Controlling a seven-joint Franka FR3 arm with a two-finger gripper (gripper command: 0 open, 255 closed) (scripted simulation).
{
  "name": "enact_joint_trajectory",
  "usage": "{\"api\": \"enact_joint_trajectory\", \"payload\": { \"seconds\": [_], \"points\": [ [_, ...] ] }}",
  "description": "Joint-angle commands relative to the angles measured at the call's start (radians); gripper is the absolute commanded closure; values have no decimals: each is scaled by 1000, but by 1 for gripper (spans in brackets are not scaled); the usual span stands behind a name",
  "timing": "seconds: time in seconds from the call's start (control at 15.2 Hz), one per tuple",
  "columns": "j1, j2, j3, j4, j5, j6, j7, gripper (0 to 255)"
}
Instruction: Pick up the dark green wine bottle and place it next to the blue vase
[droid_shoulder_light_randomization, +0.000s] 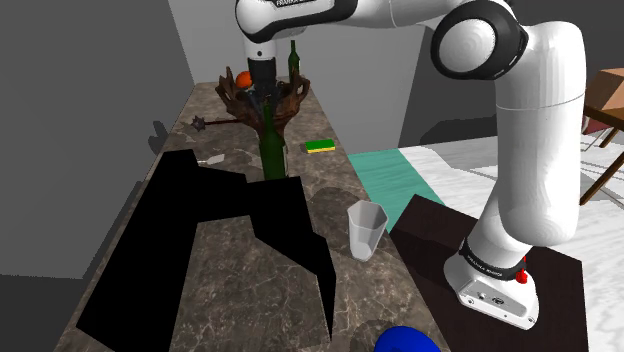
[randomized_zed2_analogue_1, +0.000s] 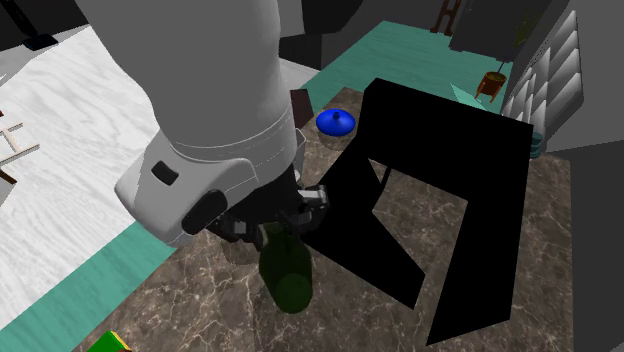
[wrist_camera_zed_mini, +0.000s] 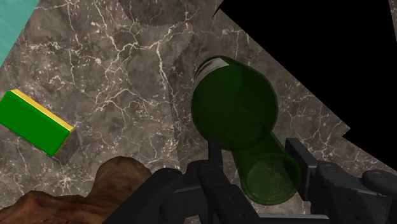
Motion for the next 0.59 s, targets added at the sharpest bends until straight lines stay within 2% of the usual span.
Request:
{"api": "enact_joint_trajectory", "payload": {
  "seconds": [0.0,0.53],
  "points": [
    [-1,2,0,33,0,-31,1,255],
    [0,30,0,184,-1,-154,7,255]
  ]
}}
